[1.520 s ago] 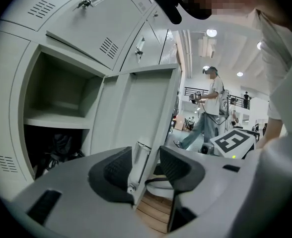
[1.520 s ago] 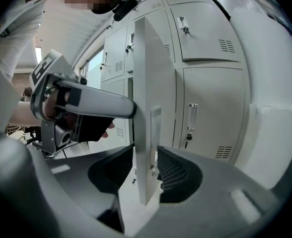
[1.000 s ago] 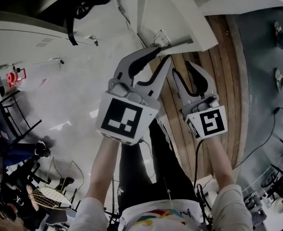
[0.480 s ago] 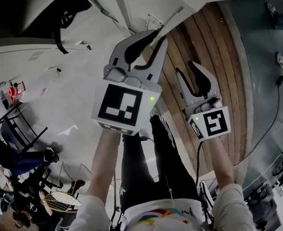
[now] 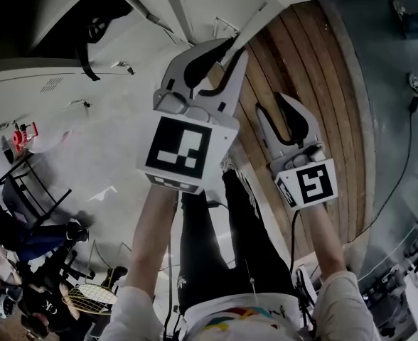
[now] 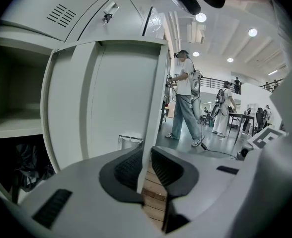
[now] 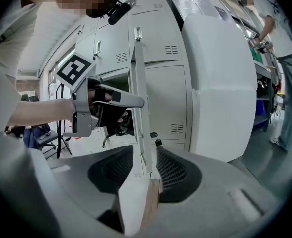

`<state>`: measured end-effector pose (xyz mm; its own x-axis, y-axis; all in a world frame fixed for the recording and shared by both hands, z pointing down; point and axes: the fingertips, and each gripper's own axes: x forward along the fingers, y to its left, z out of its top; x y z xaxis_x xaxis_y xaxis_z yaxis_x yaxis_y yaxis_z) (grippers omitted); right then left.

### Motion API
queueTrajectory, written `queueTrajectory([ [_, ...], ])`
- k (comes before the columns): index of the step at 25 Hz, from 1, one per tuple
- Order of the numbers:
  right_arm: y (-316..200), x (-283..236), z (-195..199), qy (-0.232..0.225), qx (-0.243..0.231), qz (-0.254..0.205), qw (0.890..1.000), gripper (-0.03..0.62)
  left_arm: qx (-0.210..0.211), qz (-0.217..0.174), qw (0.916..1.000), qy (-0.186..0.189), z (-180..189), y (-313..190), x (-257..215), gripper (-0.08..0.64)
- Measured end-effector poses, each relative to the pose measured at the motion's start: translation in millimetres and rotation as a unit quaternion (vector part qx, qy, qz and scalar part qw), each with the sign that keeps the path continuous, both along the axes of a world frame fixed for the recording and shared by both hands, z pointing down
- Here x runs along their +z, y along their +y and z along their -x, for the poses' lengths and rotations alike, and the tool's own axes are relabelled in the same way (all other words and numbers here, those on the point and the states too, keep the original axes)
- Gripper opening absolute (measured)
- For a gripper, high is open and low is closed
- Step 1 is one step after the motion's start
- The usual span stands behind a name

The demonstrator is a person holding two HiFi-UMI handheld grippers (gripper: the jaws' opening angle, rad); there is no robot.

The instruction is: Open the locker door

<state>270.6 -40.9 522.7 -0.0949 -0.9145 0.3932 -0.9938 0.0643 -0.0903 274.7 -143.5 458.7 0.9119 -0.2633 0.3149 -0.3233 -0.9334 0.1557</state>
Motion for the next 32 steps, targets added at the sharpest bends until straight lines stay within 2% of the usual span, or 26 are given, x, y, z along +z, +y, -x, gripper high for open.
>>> queueTrajectory([
  [6, -6.9, -4.7, 8.1, 0.002, -0.01, -0.004, 1.0, 0.14, 0.013, -0.004, 0.9999, -0.006, 3.1, 4.7, 0.0, 0.066],
  [16, -19.9, -24.4, 33.4, -0.01, -0.027, -0.021, 0.999, 0.138, 0.007, -0.004, 1.0, 0.002, 28.0, 8.9, -10.8, 0.14],
  [22, -45.4, -56.4, 47.9, 0.001, -0.031, -0.048, 0.998, 0.135, -0.036, 0.014, 0.9988, 0.03, 60.6, -10.8, -39.3, 0.14],
  [26, -65.4, -92.2, 62.6, 0.002, -0.025, -0.079, 0.997, 0.12, -0.074, -0.001, 0.9961, 0.047, 89.9, -27.8, -69.4, 0.14],
  [29, -76.9, -121.2, 74.1, -0.011, -0.016, -0.103, 0.994, 0.109, -0.118, -0.009, 0.9903, 0.072, 120.4, -34.9, -92.7, 0.13],
  [32, -91.1, -151.5, 84.0, -0.018, -0.013, -0.128, 0.992, 0.093, -0.155, -0.055, 0.984, 0.069, 148.5, -38.7, -115.4, 0.034],
])
